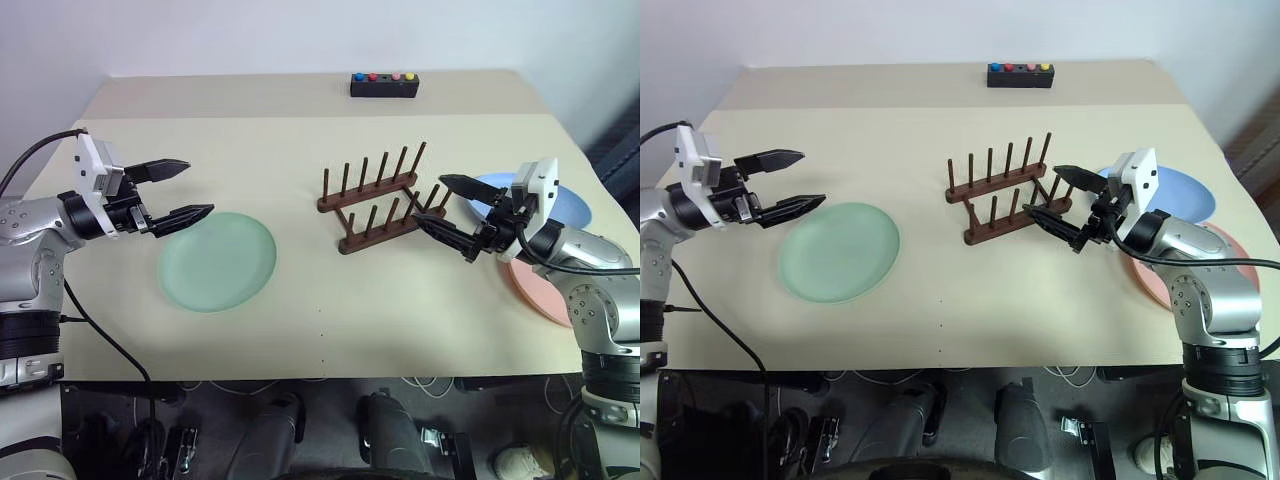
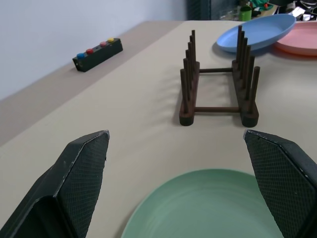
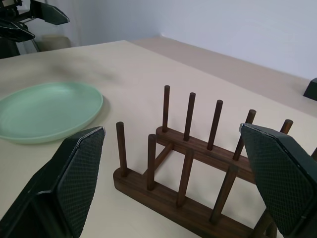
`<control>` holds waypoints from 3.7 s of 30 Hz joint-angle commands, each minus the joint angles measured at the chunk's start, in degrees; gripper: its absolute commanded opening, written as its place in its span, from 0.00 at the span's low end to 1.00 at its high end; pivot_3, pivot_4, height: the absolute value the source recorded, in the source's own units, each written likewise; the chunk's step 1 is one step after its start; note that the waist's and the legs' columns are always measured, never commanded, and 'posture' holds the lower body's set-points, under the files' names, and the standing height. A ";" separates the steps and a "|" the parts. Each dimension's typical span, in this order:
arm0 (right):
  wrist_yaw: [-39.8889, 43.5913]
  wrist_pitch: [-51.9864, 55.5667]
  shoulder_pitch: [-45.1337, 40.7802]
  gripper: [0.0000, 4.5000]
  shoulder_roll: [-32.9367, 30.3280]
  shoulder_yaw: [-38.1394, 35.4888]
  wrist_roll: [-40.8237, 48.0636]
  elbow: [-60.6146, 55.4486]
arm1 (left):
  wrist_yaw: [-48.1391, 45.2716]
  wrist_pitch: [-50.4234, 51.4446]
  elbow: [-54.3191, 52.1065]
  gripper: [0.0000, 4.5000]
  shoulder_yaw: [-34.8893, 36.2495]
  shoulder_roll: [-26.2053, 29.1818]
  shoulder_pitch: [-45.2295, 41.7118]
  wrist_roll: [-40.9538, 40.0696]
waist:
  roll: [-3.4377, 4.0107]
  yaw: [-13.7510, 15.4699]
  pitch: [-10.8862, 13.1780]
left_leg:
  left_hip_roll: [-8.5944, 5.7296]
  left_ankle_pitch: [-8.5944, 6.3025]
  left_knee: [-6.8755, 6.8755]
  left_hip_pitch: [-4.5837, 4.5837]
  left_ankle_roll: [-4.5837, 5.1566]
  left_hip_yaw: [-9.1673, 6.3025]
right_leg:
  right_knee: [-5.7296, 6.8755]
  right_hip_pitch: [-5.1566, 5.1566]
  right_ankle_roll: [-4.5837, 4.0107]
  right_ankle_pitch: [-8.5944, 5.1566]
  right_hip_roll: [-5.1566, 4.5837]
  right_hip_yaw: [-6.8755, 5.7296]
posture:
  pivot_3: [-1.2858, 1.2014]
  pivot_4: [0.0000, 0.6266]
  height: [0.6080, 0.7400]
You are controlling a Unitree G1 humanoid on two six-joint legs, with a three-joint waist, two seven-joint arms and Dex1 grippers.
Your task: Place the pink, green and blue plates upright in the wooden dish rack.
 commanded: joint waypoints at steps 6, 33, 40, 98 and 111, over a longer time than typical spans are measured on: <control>0.39 -0.02 -0.52 1.00 -0.21 -1.43 1.28 -2.00 | -0.18 -0.15 -0.32 0.99 0.75 0.75 -0.97 -0.28 | 0.00 0.26 0.00 | 0.00 0.00 0.00 0.00 0.00 0.05 | -0.02 0.00 0.00 0.00 0.00 0.04 | 0.52 0.24 1.00; -5.86 0.81 7.87 1.00 -0.10 -6.26 2.03 -9.41 | -4.85 -1.51 7.99 0.99 -6.78 -6.25 -12.96 2.75 | -0.02 -0.03 -0.01 | 0.05 0.01 -0.01 0.01 -0.01 0.17 | -0.04 -0.04 0.01 0.06 0.05 0.06 | 0.52 0.24 1.00; -6.20 1.35 7.71 1.00 -0.75 -6.21 2.01 -9.43 | -5.22 -0.86 4.77 0.99 -8.27 -8.01 -10.51 2.61 | -0.03 0.11 -0.01 | 0.06 0.01 0.00 0.00 -0.01 0.20 | -0.03 -0.04 0.01 0.06 0.04 0.08 | 0.52 0.24 1.00; -12.46 -1.57 14.16 1.00 0.80 -8.79 0.25 -14.64 | 24.62 21.59 7.08 0.17 -34.10 -35.29 -17.01 27.57 | -0.02 0.38 -0.08 | 0.05 0.02 0.12 0.03 -0.02 0.39 | -0.06 0.05 0.13 0.13 0.04 0.19 | 0.52 0.24 1.00; -12.13 -2.25 14.15 1.00 0.86 -8.96 -0.06 -13.97 | 13.77 9.99 9.24 0.17 -28.58 -27.45 -20.98 22.86 | -0.01 0.35 -0.08 | 0.06 0.04 0.10 0.03 -0.06 0.44 | -0.01 -0.02 0.12 0.13 0.05 0.26 | 0.52 0.24 1.00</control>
